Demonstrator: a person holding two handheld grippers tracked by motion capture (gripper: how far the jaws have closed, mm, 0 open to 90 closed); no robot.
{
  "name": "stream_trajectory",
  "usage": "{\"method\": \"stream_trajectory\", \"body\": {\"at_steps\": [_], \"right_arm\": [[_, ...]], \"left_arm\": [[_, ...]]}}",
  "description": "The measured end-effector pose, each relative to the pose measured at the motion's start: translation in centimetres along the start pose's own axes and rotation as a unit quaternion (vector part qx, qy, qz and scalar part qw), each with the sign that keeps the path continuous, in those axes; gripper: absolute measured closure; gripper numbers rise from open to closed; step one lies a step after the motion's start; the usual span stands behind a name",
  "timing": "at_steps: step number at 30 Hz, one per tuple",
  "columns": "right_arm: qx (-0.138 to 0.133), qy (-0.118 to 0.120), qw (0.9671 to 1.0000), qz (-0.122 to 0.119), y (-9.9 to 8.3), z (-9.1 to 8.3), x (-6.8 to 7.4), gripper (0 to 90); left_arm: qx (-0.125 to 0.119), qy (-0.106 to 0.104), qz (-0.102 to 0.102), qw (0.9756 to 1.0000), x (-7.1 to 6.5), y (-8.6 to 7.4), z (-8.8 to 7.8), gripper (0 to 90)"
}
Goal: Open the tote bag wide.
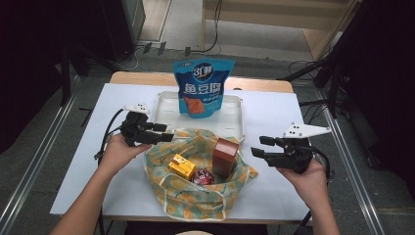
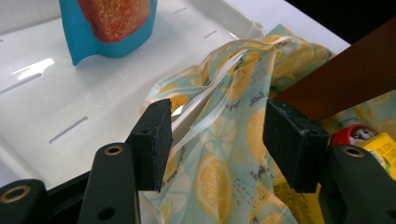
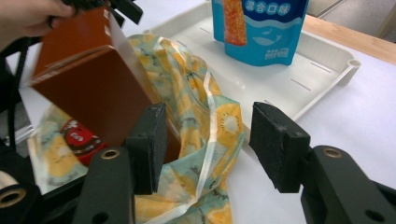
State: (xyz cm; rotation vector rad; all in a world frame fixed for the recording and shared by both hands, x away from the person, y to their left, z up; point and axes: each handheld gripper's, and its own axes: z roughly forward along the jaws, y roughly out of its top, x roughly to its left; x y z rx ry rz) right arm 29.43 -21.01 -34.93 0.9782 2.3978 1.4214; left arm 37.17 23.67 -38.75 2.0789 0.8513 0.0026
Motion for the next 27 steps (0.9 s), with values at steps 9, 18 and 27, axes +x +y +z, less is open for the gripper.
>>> {"method": "stream_trajectory", "body": {"at_steps": [9,18,27], "right_arm": [[-0.019,0.016,0.9994,-0.024,1.8,-2.3,2.1,38.6],[0.0,0.03,0.998,-0.055,4.0,-1.1,5.0,24.8],[0.017,0.056,0.9969,-0.053,4.4,2.5,5.2,22.5]], "left_arm": [[-0.005,-0.006,-0.003,1.0,0.1,0.0,0.2,42.9],[-0.006,-0.008,-0.008,0.9999,0.7,0.2,0.5,43.0],[-0.004,-0.013,-0.014,0.9998,1.1,0.2,0.7,43.0]]}}
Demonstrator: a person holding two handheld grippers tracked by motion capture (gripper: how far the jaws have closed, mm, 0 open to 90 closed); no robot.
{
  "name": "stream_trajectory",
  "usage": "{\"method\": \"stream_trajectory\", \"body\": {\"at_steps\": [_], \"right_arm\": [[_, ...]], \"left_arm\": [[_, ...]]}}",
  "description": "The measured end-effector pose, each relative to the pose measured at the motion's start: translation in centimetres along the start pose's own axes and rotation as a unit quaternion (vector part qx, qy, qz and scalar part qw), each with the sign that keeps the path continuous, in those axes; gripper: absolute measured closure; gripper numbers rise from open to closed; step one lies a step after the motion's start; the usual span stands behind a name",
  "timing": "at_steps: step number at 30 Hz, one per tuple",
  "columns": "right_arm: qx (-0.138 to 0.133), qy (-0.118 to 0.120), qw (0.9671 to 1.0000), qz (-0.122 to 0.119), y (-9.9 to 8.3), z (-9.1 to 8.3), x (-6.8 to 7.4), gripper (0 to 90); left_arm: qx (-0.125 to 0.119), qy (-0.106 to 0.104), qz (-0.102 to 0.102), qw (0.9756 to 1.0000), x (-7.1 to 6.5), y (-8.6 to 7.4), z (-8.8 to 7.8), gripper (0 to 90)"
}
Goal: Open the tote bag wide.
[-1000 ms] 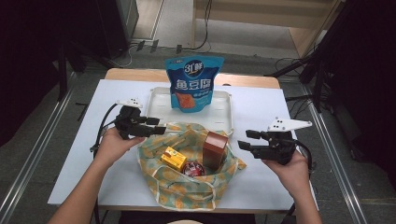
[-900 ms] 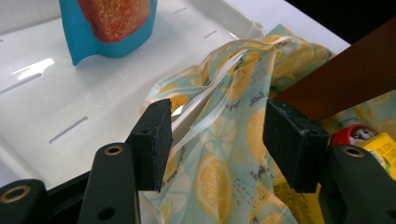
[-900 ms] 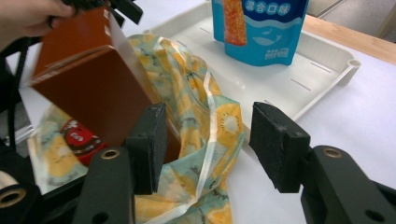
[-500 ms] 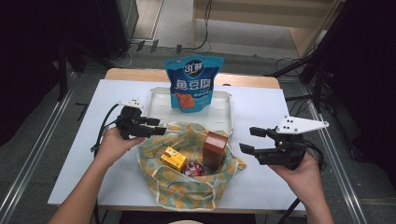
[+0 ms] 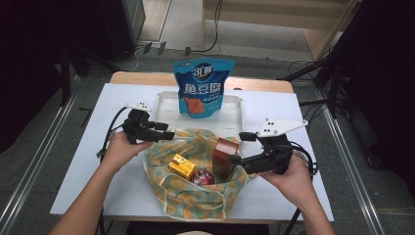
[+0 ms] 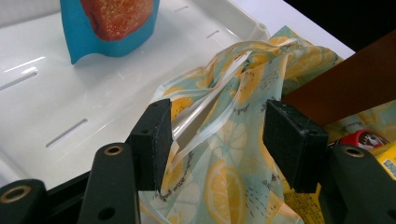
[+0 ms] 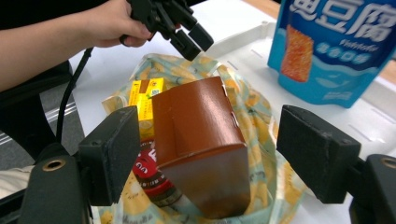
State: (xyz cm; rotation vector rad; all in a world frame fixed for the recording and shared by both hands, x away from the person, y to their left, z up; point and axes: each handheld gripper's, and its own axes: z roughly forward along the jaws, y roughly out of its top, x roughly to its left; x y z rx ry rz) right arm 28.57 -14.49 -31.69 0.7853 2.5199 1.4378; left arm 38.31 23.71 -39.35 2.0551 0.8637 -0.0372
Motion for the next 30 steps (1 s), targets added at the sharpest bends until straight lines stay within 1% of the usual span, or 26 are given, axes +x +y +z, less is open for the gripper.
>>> {"method": "stream_trajectory", "body": {"at_steps": [3,4,7,8,9,11,16,20,21,23,24,29,30], "right_arm": [[0.005,0.009,0.9999,0.003,-0.1,1.4,-0.3,22.5],[0.01,0.008,0.9999,0.003,-0.2,1.8,-0.4,22.9],[0.025,0.009,0.9996,0.0,-0.4,2.8,-0.6,30.4],[0.03,0.009,0.9995,-0.003,-0.5,2.9,-0.7,36.3],[0.033,0.009,0.9994,-0.01,-0.6,3.0,-0.8,37.6],[0.028,0.014,0.9992,-0.023,-0.8,2.7,-1.0,39.2],[0.013,0.04,0.9989,-0.023,-1.6,1.6,-2.1,40.3],[-0.007,0.065,0.9975,-0.028,-1.7,0.7,-2.4,40.7],[-0.01,0.065,0.9973,-0.032,-1.7,0.4,-2.4,40.7],[-0.012,0.062,0.9975,-0.032,-1.6,0.0,-2.4,40.8],[-0.017,0.06,0.9975,-0.034,-1.5,-0.2,-2.5,40.8],[-0.038,0.055,0.9976,-0.014,-0.6,-1.1,-2.8,41.2],[-0.037,0.048,0.9981,-0.005,-0.3,-1.2,-2.8,41.2]], "left_arm": [[-0.003,-0.002,-0.003,1.0,0.2,0.0,0.0,43.0],[-0.002,0.0,-0.003,1.0,0.2,0.0,-0.1,43.0],[0.0,0.001,-0.005,1.0,0.2,-0.1,-0.1,43.1],[-0.003,0.0,-0.006,1.0,0.3,-0.1,-0.2,43.1],[-0.004,-0.001,-0.007,1.0,0.3,-0.1,-0.2,43.1],[-0.006,0.0,-0.009,0.9999,0.4,-0.1,-0.3,43.2],[-0.006,0.002,-0.011,0.9999,0.5,-0.2,-0.4,43.3],[-0.006,0.003,-0.009,0.9999,0.4,-0.3,-0.3,43.4],[-0.006,0.003,-0.009,0.9999,0.4,-0.3,-0.3,43.4],[-0.005,0.004,-0.009,0.9999,0.4,-0.3,-0.3,43.4],[-0.003,0.004,-0.011,0.9999,0.4,-0.3,-0.2,43.4],[-0.003,0.005,-0.011,0.9999,0.4,-0.3,-0.2,43.4],[-0.003,0.005,-0.011,0.9999,0.4,-0.3,-0.2,43.4]]}}
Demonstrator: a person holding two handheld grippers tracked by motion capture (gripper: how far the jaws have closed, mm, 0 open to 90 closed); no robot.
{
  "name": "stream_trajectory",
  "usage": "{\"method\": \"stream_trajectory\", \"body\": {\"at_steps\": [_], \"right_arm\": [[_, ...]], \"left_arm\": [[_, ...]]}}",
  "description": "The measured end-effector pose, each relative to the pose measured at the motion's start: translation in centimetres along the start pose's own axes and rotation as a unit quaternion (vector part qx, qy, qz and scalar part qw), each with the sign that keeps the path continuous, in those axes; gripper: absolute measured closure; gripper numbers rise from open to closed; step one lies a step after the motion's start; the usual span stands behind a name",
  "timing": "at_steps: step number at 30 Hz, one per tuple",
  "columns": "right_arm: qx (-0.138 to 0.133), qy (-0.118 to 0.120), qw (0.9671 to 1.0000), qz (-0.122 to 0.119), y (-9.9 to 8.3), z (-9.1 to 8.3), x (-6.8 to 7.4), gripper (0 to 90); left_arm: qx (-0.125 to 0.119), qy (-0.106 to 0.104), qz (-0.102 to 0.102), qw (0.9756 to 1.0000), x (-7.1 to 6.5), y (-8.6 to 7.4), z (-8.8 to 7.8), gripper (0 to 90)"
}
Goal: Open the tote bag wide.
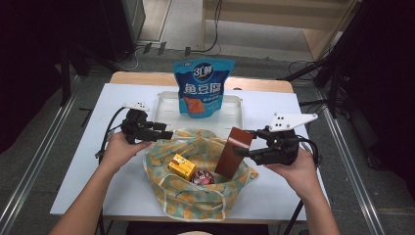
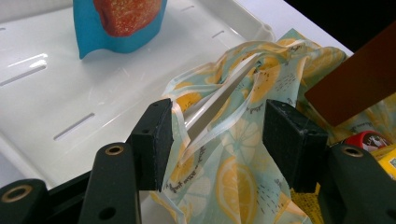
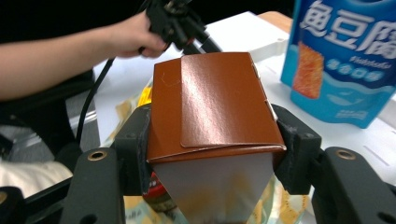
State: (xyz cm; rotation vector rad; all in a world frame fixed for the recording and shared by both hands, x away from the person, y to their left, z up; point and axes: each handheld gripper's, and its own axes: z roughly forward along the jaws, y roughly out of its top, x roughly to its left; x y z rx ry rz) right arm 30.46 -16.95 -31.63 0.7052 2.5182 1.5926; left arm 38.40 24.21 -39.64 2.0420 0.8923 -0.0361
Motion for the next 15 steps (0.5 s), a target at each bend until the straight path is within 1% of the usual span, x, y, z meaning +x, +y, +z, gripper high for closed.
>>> {"method": "stream_trajectory", "body": {"at_steps": [1,3,5,8,9,12,15], "right_arm": [[0.0,-0.005,1.0,0.008,0.4,-0.1,0.0,41.3],[-0.004,-0.014,0.9998,0.013,1.2,-0.2,0.1,41.4],[-0.006,-0.021,0.9996,0.018,2.0,-0.4,0.1,41.6],[-0.01,-0.03,0.9994,0.015,3.0,-0.5,0.2,41.7],[-0.011,-0.035,0.9991,0.019,3.4,-0.5,0.2,41.8],[-0.016,-0.039,0.9988,0.022,4.1,-0.3,0.0,41.9],[-0.014,-0.046,0.9986,0.024,4.7,0.1,-0.1,41.9]], "left_arm": [[0.0,-0.001,-0.001,1.0,0.0,0.0,0.0,43.5],[0.0,-0.001,-0.001,1.0,0.1,0.0,0.0,43.4],[0.004,0.001,0.004,1.0,0.2,0.0,0.0,43.5],[0.0,0.0,0.0,1.0,0.3,0.0,0.1,43.6],[-0.001,0.001,0.001,1.0,0.3,0.0,0.1,43.7],[-0.005,0.0,-0.002,1.0,0.4,0.0,0.0,43.8],[-0.01,0.001,-0.003,0.9999,0.4,0.0,0.0,44.0]]}}
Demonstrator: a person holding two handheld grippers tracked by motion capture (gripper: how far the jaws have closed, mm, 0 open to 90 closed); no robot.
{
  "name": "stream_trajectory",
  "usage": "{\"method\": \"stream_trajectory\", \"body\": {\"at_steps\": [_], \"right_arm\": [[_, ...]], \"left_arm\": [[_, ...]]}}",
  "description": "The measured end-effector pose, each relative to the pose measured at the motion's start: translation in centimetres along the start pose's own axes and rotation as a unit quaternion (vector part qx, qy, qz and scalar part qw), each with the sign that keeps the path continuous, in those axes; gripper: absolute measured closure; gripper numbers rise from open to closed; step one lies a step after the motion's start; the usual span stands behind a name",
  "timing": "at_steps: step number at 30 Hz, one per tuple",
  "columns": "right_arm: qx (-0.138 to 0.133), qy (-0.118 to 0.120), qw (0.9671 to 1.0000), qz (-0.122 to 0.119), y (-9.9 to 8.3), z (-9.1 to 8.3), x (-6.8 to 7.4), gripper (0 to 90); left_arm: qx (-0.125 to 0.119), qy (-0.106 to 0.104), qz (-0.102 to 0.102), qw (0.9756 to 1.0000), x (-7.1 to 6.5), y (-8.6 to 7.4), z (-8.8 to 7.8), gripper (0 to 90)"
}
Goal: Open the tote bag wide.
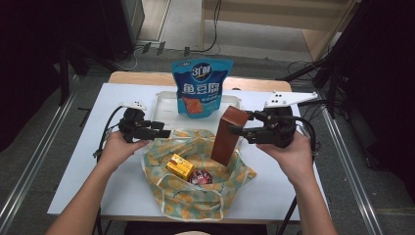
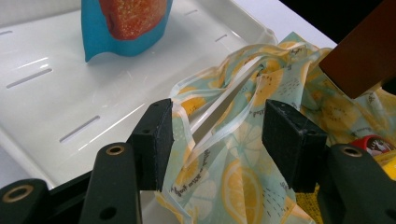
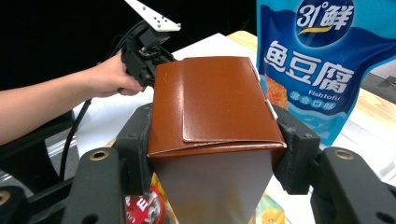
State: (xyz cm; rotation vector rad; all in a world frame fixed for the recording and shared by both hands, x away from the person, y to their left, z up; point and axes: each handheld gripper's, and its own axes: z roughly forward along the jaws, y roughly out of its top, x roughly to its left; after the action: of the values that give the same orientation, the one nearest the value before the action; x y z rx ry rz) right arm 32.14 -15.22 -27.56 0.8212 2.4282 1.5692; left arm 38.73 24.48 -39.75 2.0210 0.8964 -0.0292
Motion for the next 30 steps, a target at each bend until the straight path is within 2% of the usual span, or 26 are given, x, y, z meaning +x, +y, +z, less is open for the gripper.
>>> {"method": "stream_trajectory", "body": {"at_steps": [8,14,19,22,27,30], "right_arm": [[0.0,-0.011,0.9999,-0.01,1.0,0.8,0.4,42.0],[-0.018,0.007,0.9997,-0.016,1.9,0.6,-0.2,42.2],[-0.023,-0.016,0.9991,-0.031,2.9,0.6,-1.2,42.3],[-0.026,-0.02,0.9989,-0.034,3.3,0.8,-2.1,42.4],[-0.031,-0.027,0.9988,-0.026,4.0,1.7,-3.8,42.6],[-0.031,-0.035,0.9984,-0.031,4.2,2.8,-4.8,42.6]], "left_arm": [[0.008,0.0,0.0,1.0,0.0,-0.1,0.2,44.1],[0.008,0.001,-0.002,1.0,0.2,-0.2,0.1,44.1],[0.005,0.001,-0.005,1.0,0.2,-0.2,0.1,44.1],[0.008,0.003,-0.004,1.0,0.2,-0.2,0.2,44.1],[0.007,0.0,-0.006,1.0,0.3,-0.2,0.3,44.2],[0.007,-0.001,-0.007,1.0,0.4,-0.3,0.3,44.1]]}}
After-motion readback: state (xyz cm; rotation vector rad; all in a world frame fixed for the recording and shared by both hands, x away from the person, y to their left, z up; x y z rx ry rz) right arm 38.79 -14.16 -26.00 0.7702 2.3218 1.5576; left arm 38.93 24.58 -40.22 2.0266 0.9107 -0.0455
